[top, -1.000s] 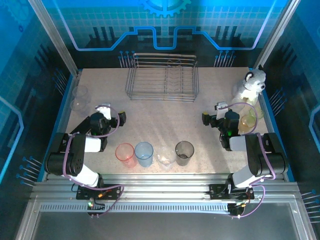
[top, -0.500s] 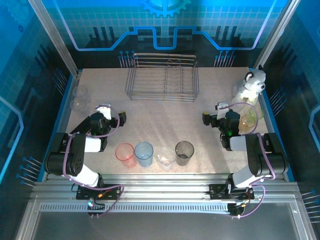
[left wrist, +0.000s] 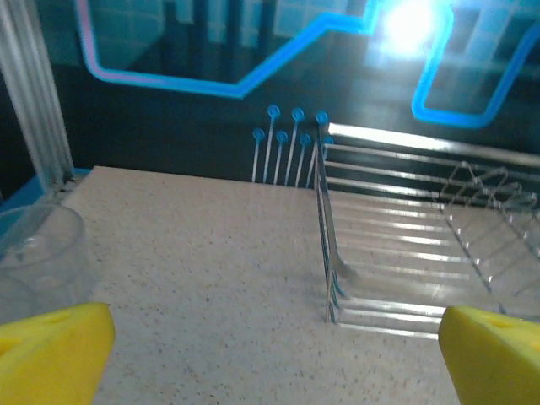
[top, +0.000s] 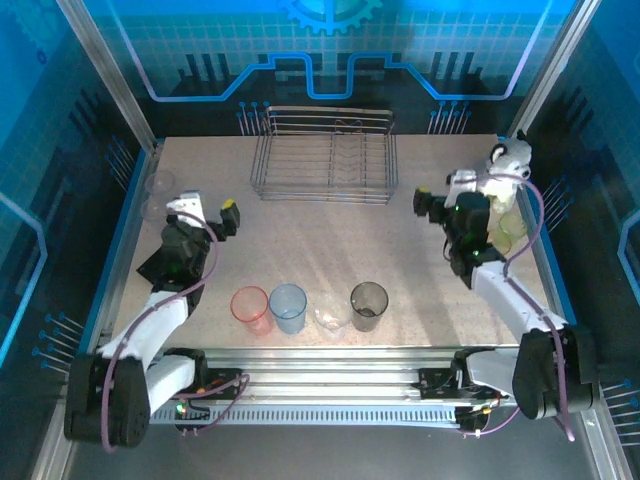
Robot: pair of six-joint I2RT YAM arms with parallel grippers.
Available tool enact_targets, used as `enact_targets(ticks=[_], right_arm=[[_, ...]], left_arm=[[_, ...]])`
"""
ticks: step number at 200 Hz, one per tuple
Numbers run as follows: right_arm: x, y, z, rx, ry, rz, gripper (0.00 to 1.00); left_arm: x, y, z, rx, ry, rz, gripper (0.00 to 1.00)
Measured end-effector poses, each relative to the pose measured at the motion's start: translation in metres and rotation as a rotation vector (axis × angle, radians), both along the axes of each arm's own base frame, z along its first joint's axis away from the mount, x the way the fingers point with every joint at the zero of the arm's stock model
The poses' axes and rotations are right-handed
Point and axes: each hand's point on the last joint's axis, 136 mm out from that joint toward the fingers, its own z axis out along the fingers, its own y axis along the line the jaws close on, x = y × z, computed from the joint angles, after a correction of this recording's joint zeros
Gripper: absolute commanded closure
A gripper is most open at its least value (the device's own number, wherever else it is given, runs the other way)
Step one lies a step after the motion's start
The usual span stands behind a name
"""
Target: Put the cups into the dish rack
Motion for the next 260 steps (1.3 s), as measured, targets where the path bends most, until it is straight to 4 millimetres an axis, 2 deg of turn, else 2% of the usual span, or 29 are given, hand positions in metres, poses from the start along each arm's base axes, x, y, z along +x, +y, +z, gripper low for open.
enact_targets(ticks=[15, 36, 63, 105, 137, 168, 241, 260], right_arm=[[0.015, 0.006, 0.018, 0.065, 0.047, 0.003, 0.07], [0.041, 0.018, 0.018, 0.131, 0.158, 0.025, 0.11], [0.069, 0.034, -0.012, 0.184, 0.337, 0.054, 0.16], [0.092, 0.05, -0.063, 0.229, 0.556, 0.077, 0.24], [0.109, 0.057, -0.081, 0.244, 0.629, 0.088, 0.3], [0.118, 0.062, -0.101, 0.242, 0.689, 0.094, 0.36], [0.141, 0.089, -0.137, 0.158, 0.762, 0.118, 0.5], [0.147, 0.097, -0.14, 0.134, 0.762, 0.127, 0.59]], left_arm=[[-0.009, 0.004, 0.021, -0.027, -0.004, 0.024, 0.01], [-0.021, 0.005, 0.033, -0.062, 0.023, 0.034, 0.01], [-0.035, 0.002, 0.027, -0.107, 0.084, 0.026, 0.01], [-0.047, -0.014, 0.011, -0.166, 0.192, -0.054, 0.01], [-0.054, -0.028, 0.011, -0.186, 0.246, -0.13, 0.01], [-0.064, -0.038, 0.006, -0.202, 0.287, -0.184, 0.01], [-0.071, -0.045, 0.001, -0.214, 0.309, -0.225, 0.0], [-0.074, -0.047, -0.004, -0.218, 0.321, -0.237, 0.01]])
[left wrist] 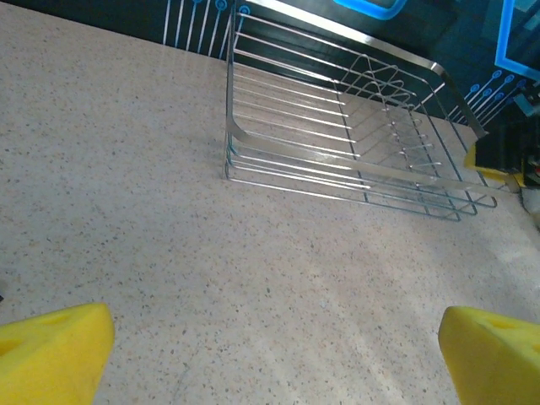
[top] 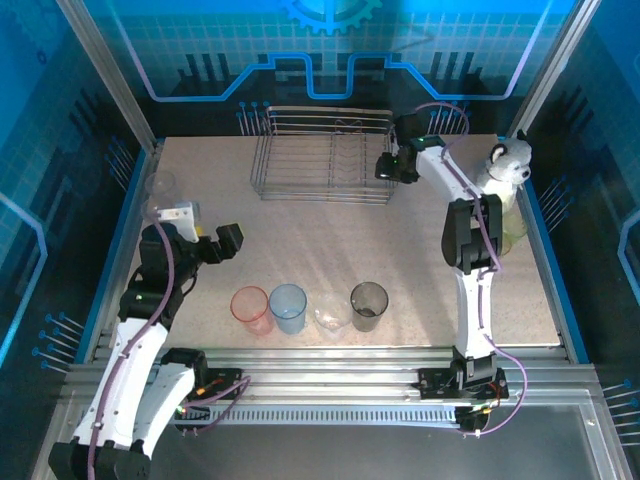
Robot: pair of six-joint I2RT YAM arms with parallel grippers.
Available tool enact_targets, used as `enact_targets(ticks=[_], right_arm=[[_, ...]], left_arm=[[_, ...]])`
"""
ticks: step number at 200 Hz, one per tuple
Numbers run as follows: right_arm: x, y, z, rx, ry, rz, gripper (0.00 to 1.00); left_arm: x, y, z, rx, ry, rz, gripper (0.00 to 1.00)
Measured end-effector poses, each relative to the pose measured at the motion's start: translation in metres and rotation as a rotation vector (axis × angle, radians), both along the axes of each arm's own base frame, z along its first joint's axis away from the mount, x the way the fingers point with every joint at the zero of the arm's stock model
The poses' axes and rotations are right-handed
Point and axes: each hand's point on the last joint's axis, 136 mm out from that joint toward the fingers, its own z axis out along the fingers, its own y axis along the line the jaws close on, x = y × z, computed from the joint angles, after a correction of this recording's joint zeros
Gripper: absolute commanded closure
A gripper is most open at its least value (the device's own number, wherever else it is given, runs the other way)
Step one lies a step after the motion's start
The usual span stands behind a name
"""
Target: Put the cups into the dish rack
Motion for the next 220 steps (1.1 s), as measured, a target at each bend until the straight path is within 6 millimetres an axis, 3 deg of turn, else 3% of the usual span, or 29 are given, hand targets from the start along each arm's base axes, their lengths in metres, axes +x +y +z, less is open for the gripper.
enact_targets(ticks=[37, 80, 114, 137, 184, 220], right_arm=[[0.007, 0.0, -0.009, -0.047, 0.018, -0.006, 0.73], [0.0, -0.002, -0.016, -0.095, 0.047, -0.003, 0.93], [-0.009, 0.001, -0.014, -0.071, 0.053, -0.013, 0.99], [-0.03, 0.0, -0.014, -0.067, 0.065, -0.018, 1.0], [-0.1, -0.005, -0.012, -0.063, 0.098, 0.0, 1.0], [-0.139, 0.0, -0.009, -0.065, 0.099, 0.035, 1.0]], left_arm=[[-0.005, -0.002, -0.003, -0.003, 0.005, -0.009, 0.0], [-0.009, -0.001, -0.003, -0.004, 0.007, -0.001, 0.01], [-0.012, 0.0, -0.002, -0.026, 0.012, 0.014, 0.01], [-0.013, 0.002, -0.002, -0.042, 0.015, 0.035, 0.01], [-0.015, 0.004, 0.0, -0.059, 0.014, 0.055, 0.01], [-0.016, -0.002, 0.0, -0.093, 0.02, 0.033, 0.01]])
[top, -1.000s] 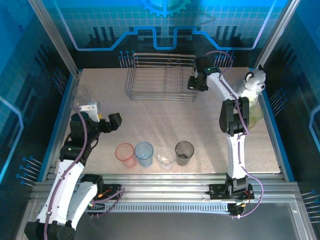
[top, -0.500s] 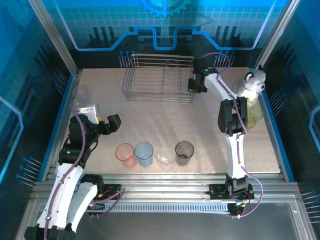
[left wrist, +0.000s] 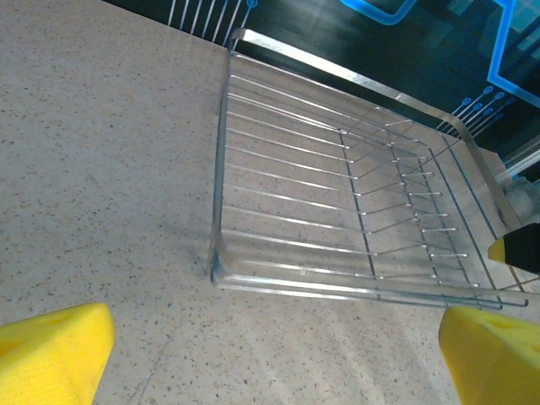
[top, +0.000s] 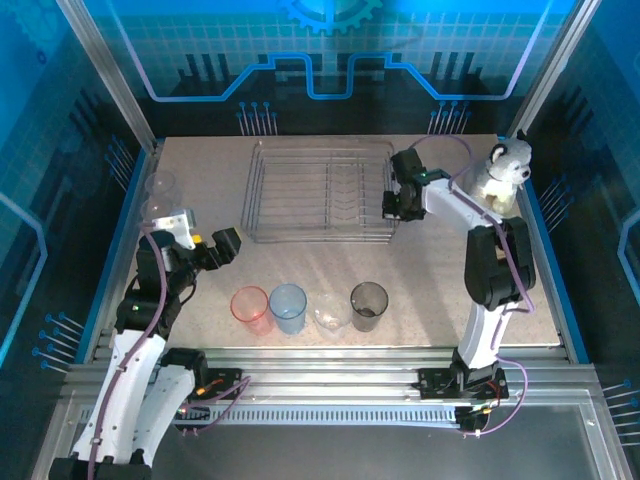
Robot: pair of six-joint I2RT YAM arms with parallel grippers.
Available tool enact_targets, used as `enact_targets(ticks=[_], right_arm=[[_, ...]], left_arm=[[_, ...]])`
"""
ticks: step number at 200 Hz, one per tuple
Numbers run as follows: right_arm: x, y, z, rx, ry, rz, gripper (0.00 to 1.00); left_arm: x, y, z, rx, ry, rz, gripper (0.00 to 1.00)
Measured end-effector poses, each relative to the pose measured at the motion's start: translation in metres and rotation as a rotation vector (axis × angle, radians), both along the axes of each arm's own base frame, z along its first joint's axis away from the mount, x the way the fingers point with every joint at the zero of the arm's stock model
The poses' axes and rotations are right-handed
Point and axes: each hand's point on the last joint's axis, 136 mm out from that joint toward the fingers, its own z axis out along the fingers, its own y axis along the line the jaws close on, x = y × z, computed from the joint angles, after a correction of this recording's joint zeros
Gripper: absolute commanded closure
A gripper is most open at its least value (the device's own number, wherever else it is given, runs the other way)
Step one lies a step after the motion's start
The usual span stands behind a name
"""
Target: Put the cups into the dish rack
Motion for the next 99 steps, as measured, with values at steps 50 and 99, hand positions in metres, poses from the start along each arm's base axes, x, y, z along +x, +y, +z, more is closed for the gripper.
enact_targets(ticks=[50, 99], right_arm=[[-0.047, 0.002, -0.002, 0.01, 0.011, 0.025, 1.0], [-0.078, 0.003, -0.008, 0.022, 0.029, 0.015, 0.88]], left_arm=[[-0.001, -0.011, -0.001, -0.027, 0.007, -0.055, 0.01], [-0.002, -0.018, -0.001, -0.04, 0.015, -0.09, 0.01]])
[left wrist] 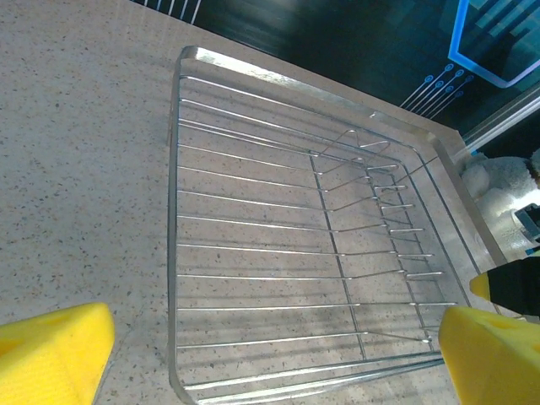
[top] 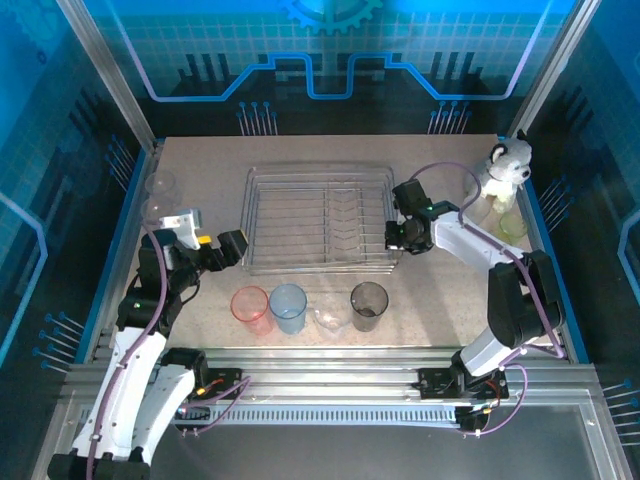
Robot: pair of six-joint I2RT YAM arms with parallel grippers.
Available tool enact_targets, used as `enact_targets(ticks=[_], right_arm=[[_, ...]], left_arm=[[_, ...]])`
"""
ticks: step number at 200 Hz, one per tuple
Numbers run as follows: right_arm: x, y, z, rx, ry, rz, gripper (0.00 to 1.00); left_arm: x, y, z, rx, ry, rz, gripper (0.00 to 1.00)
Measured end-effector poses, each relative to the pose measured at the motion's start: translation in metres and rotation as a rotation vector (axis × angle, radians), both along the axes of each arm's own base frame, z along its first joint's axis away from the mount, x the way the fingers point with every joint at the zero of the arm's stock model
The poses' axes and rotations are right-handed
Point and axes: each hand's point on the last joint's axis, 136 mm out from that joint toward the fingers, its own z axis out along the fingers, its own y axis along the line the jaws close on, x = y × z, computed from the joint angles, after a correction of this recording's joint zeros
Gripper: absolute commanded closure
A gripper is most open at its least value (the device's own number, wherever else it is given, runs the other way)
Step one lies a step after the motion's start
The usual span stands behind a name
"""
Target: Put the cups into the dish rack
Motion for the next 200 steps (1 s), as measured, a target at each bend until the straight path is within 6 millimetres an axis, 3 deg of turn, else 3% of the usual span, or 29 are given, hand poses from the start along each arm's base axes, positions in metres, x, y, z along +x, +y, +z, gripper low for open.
enact_targets(ticks=[33, 67, 106, 138, 159, 200], right_arm=[[-0.018, 0.001, 0.004, 0.001, 0.016, 0.006, 0.63], [-0.037, -0.003, 0.031, 0.006, -0.009, 0.002, 0.44], [-0.068, -0.012, 0.089, 0.042, -0.078, 0.013, 0.38], [-0.092, 0.001, 0.129, 0.121, -0.12, 0.082, 0.36], [-0.115, 0.016, 0.133, 0.147, -0.083, 0.152, 0.34], [-0.154, 0.037, 0.119, 0.118, 0.039, 0.262, 0.32]], left_arm=[[-0.001, -0.005, 0.0, -0.001, 0.001, -0.023, 0.01], [-0.001, -0.01, 0.007, 0.002, -0.009, -0.044, 0.01], [-0.003, -0.016, 0.014, 0.006, -0.026, -0.078, 0.01], [-0.002, -0.021, 0.013, 0.007, -0.023, -0.104, 0.01], [0.0, -0.025, 0.012, 0.005, -0.021, -0.119, 0.01], [0.005, -0.036, 0.016, -0.001, -0.041, -0.156, 0.01]])
